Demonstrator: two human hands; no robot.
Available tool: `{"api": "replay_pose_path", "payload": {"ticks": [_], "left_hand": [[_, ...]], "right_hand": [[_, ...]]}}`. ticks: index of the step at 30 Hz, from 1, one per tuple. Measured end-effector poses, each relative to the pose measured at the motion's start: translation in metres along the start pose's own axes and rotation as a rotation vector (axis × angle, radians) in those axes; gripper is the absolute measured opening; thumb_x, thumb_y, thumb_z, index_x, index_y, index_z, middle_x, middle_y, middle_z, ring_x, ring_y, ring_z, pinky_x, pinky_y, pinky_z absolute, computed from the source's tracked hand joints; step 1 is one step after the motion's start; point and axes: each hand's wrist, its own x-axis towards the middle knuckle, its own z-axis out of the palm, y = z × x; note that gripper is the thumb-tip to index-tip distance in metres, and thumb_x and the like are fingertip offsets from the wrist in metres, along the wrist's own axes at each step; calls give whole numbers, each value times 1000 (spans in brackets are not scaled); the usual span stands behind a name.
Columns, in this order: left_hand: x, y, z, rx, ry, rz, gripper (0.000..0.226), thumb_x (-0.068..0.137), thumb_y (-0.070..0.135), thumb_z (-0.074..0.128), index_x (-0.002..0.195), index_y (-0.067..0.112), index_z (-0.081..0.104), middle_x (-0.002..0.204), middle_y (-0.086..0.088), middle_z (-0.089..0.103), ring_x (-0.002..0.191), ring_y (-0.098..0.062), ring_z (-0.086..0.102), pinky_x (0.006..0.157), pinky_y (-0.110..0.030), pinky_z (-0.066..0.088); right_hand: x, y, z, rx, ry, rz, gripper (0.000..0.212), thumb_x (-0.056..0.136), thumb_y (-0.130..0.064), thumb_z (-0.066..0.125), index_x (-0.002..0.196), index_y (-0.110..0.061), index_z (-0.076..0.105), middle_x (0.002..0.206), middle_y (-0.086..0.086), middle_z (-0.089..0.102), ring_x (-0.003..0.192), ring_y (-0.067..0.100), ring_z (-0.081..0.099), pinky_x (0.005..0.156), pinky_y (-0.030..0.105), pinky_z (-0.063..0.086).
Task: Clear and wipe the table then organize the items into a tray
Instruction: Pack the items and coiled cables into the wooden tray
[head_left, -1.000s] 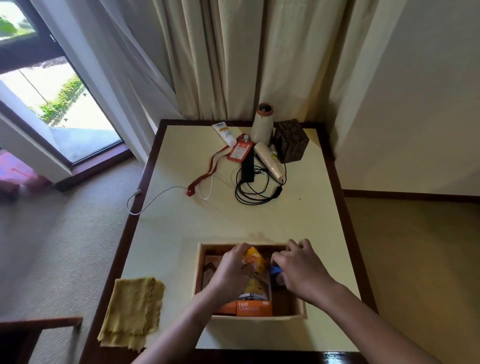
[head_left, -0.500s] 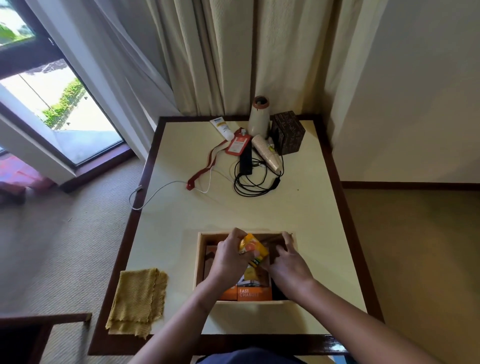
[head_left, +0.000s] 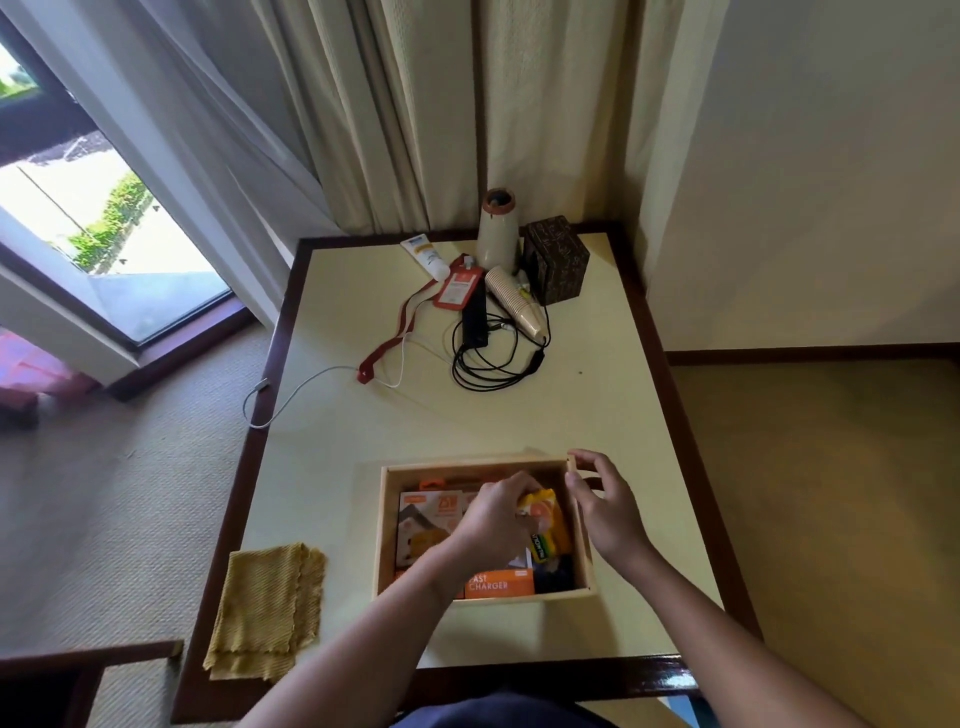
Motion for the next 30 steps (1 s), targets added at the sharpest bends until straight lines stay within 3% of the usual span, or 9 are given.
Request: {"api": "replay_pose_path", "payload": {"ticks": [3,6,12,16,23,25,28,30], "left_hand": [[9,6,-5,107,-151,13,23,93,17,74,111,26,64,112,2,70,101,-15,69,88,-39,62],[13,13,1,313,-192,72,26,93,22,74,118,21,67,119,-2,70,106,-22,67,92,-39,58],[1,8,14,702,-44,168,40,93,40,69,127,19,66,144,-4,49,132,-27,44,109,-46,40],[-6,2,24,685,-94,126,34,97,39,63,126,21,65,144,-1,52,132,-28,44,108,-50,42],[-1,-5,3,513,-184,209,19,101,23,58,112,16,71,118,0,68,103,-19,66,89,-37,58],[-1,-8,3,345,-109,209,22,102,25,52,110,17,71,116,1,71,101,-17,67,89,-38,59],[-4,-2,-6,151,103,185,26,104,19,55,123,21,72,129,6,69,114,-8,64,97,-26,56],[-4,4,-19,40,214,159,26,103,16,55,119,22,75,118,6,74,104,-4,67,90,-23,57]], "right_hand": [[-1,0,0,88,-1,43,22,103,-19,57,124,-24,63,125,-7,63,110,-3,56,71,4,45],[1,4,1,72,12,27,22,103,-19,57,123,-24,63,126,-6,63,113,2,58,78,9,43],[1,7,3,35,27,-5,22,102,-17,58,122,-25,63,125,-7,64,118,11,57,88,18,43],[1,9,4,15,36,-16,23,102,-20,57,124,-24,62,127,-6,63,120,11,56,94,24,43],[-4,6,10,-19,68,-28,25,104,-23,54,128,-24,59,132,-3,60,122,13,54,92,21,42],[-4,4,9,-33,76,-12,24,103,-20,54,126,-24,60,132,-2,60,120,14,55,92,24,42],[-1,-1,7,-84,69,-8,27,102,-17,56,127,-25,60,131,-4,59,119,16,55,89,26,46],[4,-10,5,-138,75,-29,32,100,-20,58,131,-28,58,132,-7,55,117,14,54,88,29,50]]}}
